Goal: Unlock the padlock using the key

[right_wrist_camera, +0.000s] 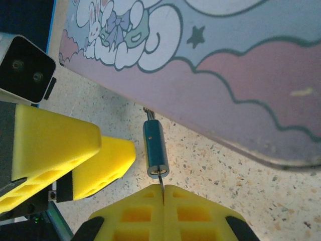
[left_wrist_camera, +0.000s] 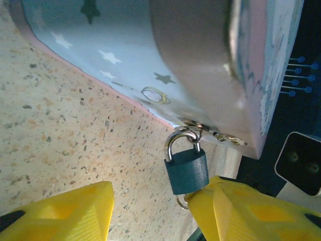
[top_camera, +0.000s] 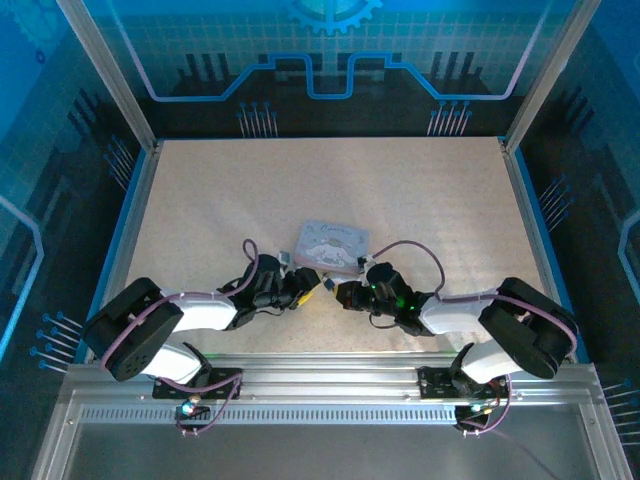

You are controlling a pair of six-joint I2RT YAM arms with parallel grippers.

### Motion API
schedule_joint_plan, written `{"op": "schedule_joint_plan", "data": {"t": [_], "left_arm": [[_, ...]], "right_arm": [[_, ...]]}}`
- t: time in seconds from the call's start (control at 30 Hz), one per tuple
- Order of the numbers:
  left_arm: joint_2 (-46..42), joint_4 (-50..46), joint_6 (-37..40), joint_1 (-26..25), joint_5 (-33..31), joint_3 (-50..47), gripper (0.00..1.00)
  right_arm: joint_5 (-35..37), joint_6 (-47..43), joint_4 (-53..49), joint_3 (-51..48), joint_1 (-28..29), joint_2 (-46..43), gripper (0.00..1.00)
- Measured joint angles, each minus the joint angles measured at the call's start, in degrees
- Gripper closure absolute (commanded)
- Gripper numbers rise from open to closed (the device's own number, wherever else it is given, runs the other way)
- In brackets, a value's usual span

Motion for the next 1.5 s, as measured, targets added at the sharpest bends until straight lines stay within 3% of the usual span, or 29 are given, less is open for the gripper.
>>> {"op": "schedule_joint_plan", "data": {"t": [0.6, 0.73, 1.5], "left_arm": [[9.22, 14.12, -7.41, -3.08, -2.29, -0.22, 0.54], [9.88, 15.21, -8.37, -3.45, -3.21, -0.22, 0.61], [12.09, 19.65, -10.8, -4.35, -4.57, -0.22, 0.73]], "right_arm": [[0.09, 5.22, 0.09, 0.0, 0.57, -0.02, 0.99], [0.2, 5.51, 0.2, 0.0, 0.57, -0.02, 0.99], [1.49, 9.94, 0.24, 0.0, 1.77, -0.24, 0.98]]}}
